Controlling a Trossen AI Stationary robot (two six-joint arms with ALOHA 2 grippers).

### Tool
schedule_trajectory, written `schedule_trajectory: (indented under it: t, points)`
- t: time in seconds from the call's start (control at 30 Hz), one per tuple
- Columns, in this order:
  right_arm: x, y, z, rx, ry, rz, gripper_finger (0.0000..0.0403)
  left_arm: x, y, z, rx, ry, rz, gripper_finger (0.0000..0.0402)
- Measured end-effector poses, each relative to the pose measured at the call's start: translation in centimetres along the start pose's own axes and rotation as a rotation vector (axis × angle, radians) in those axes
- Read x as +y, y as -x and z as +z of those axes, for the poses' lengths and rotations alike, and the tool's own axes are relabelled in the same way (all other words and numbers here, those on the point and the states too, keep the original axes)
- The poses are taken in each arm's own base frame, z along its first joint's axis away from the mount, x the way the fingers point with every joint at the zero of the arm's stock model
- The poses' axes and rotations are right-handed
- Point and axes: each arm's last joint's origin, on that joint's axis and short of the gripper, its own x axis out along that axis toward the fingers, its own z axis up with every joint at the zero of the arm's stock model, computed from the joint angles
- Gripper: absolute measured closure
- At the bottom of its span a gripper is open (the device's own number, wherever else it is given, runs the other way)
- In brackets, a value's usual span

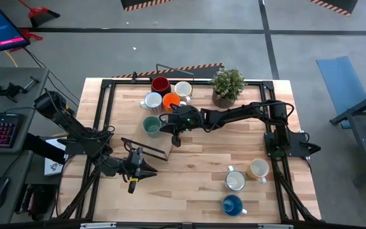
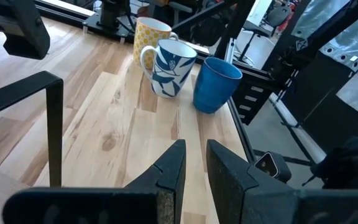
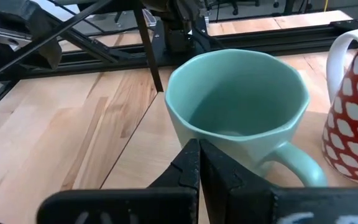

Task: Place coffee mugs
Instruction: Put the light blue cup on the shelf

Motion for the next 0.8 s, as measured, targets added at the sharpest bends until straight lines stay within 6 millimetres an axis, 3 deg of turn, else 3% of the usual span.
schedule_trajectory:
  t: [0.8]
  points:
    - [-0.83,-0.21,0.83,-0.128,0.016,-0.014,0.0403,0.03,0.0,-0.05,0.005,-0.002,0.002,0.0348]
